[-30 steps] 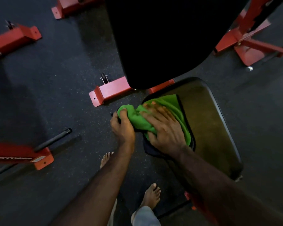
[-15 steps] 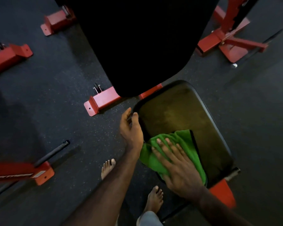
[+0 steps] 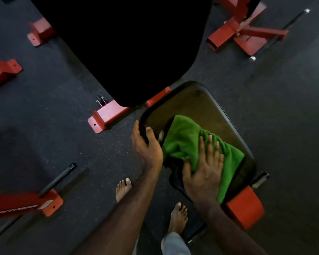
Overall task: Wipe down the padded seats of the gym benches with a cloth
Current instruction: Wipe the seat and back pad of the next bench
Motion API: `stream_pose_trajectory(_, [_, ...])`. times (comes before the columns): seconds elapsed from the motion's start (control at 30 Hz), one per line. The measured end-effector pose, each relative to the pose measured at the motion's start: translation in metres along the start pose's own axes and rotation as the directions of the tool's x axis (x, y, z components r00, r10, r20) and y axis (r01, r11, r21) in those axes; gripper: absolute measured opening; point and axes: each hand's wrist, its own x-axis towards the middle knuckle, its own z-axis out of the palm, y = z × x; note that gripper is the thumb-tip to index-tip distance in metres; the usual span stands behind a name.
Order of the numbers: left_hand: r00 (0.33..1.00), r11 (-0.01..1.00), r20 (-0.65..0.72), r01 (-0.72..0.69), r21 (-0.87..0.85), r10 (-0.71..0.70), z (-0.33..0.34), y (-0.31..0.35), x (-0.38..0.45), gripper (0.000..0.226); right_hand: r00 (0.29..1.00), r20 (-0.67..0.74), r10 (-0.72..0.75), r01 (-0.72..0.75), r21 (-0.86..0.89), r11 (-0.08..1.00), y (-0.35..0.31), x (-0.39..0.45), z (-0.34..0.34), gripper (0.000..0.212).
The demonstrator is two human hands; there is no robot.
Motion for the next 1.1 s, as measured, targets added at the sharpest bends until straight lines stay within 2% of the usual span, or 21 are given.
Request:
stream_pose_trajectory(0.07, [1.000, 1.000, 0.005, 0.006, 0.010, -0.006, 0.000, -0.002, 0.004, 0.069, 0.974, 0.114, -0.198, 0.207, -0.078, 0.975, -0.006, 0.001, 0.005, 0.080])
stream_pose_trajectory(0.13, [1.000, 0.999, -0.007, 0.005, 0.033, -0.005, 0.000, -0.001, 0.005, 0.070, 0.863, 0.231, -0.450, 0.482, -0.106, 0.870, 0.013, 0.021, -0.004, 0.081])
stream_pose_trajectory(0.17, [1.000, 0.999, -0.009, -0.004, 0.046, 0.005, 0.001, 0.001, 0.006, 0.071, 0.840, 0.222, -0.494, 0.525, -0.108, 0.844, 0.025, 0.036, -0.010, 0.081])
stream_pose_trajectory(0.2, [1.000, 0.999, -0.014, -0.006, 0.046, 0.007, 0.001, 0.001, 0.008, 0.071, 0.871, 0.167, -0.462, 0.482, -0.104, 0.870, 0.031, 0.047, -0.011, 0.080])
stream_pose_trajectory(0.27, [1.000, 1.000, -0.002, -0.002, 0.031, 0.002, 0.003, 0.002, 0.009, 0.072, 0.983, 0.006, -0.186, 0.186, -0.055, 0.981, 0.023, 0.051, -0.009, 0.077])
stream_pose_trajectory(0.3, [1.000, 0.999, 0.006, -0.002, 0.042, 0.002, 0.003, 0.004, 0.010, 0.074, 0.997, -0.028, -0.072, 0.071, -0.046, 0.996, 0.008, 0.048, -0.003, 0.078])
stream_pose_trajectory(0.33, [1.000, 0.998, 0.008, -0.009, 0.058, 0.009, 0.004, 0.006, 0.010, 0.075, 0.999, -0.013, -0.050, 0.049, -0.060, 0.997, -0.009, 0.044, 0.003, 0.080])
stream_pose_trajectory(0.37, [1.000, 0.997, 0.002, -0.020, 0.070, 0.020, 0.005, 0.008, 0.012, 0.075, 0.990, 0.041, -0.138, 0.141, -0.091, 0.986, -0.019, 0.042, 0.010, 0.081])
stream_pose_trajectory(0.43, [0.998, 0.996, -0.017, -0.055, 0.076, 0.056, 0.006, 0.013, 0.014, 0.067, 0.848, 0.209, -0.487, 0.513, -0.094, 0.853, -0.018, 0.055, 0.011, 0.081])
stream_pose_trajectory(0.5, [0.998, 0.995, -0.017, -0.066, 0.076, 0.068, 0.005, 0.016, 0.016, 0.061, 0.692, 0.235, -0.683, 0.712, -0.060, 0.700, -0.002, 0.090, -0.001, 0.079])
stream_pose_trajectory(0.53, [0.997, 0.994, -0.006, -0.073, 0.080, 0.074, 0.003, 0.016, 0.017, 0.061, 0.700, 0.184, -0.690, 0.708, -0.053, 0.704, 0.003, 0.108, -0.004, 0.078])
stream_pose_trajectory(0.63, [0.990, 0.983, 0.061, -0.132, 0.127, 0.125, 0.001, 0.019, 0.015, 0.057, 0.931, 0.000, -0.364, 0.364, -0.030, 0.931, -0.014, 0.115, 0.002, 0.075])
stream_pose_trajectory(0.7, [0.982, 0.974, 0.093, -0.178, 0.140, 0.166, -0.001, 0.018, 0.017, 0.056, 0.974, 0.018, -0.225, 0.226, -0.019, 0.974, -0.041, 0.104, 0.019, 0.077])
stream_pose_trajectory(0.73, [0.979, 0.972, 0.109, -0.188, 0.143, 0.173, 0.000, 0.017, 0.018, 0.058, 0.950, 0.059, -0.308, 0.310, -0.030, 0.950, -0.045, 0.103, 0.023, 0.077])
stream_pose_trajectory(0.8, [0.972, 0.957, 0.125, -0.222, 0.186, 0.201, 0.000, 0.017, 0.021, 0.063, 0.750, 0.195, -0.632, 0.650, -0.040, 0.759, -0.035, 0.123, 0.017, 0.077])
stream_pose_trajectory(0.83, [0.966, 0.944, 0.135, -0.246, 0.218, 0.221, -0.001, 0.018, 0.023, 0.065, 0.637, 0.262, -0.725, 0.759, -0.052, 0.648, -0.024, 0.142, 0.008, 0.078])
stream_pose_trajectory(0.87, [0.957, 0.931, 0.156, -0.278, 0.237, 0.246, -0.001, 0.018, 0.025, 0.064, 0.582, 0.301, -0.755, 0.803, -0.071, 0.591, -0.015, 0.164, -0.002, 0.079])
stream_pose_trajectory(0.9, [0.947, 0.919, 0.178, -0.307, 0.249, 0.268, -0.001, 0.021, 0.025, 0.063, 0.614, 0.300, -0.730, 0.781, -0.095, 0.617, -0.008, 0.180, -0.009, 0.080])
stream_pose_trajectory(1.0, [0.923, 0.885, 0.222, -0.369, 0.282, 0.314, 0.004, 0.026, 0.026, 0.060, 0.883, 0.104, -0.457, 0.466, -0.092, 0.880, -0.022, 0.168, -0.001, 0.075])
stream_pose_trajectory(1.07, [0.916, 0.875, 0.228, -0.389, 0.288, 0.332, 0.010, 0.029, 0.028, 0.060, 0.933, 0.058, -0.354, 0.357, -0.044, 0.933, -0.043, 0.144, 0.014, 0.073])
stream_pose_trajectory(1.1, [0.915, 0.873, 0.221, -0.391, 0.292, 0.337, 0.013, 0.032, 0.028, 0.061, 0.900, 0.072, -0.431, 0.434, -0.046, 0.900, -0.045, 0.141, 0.016, 0.073])
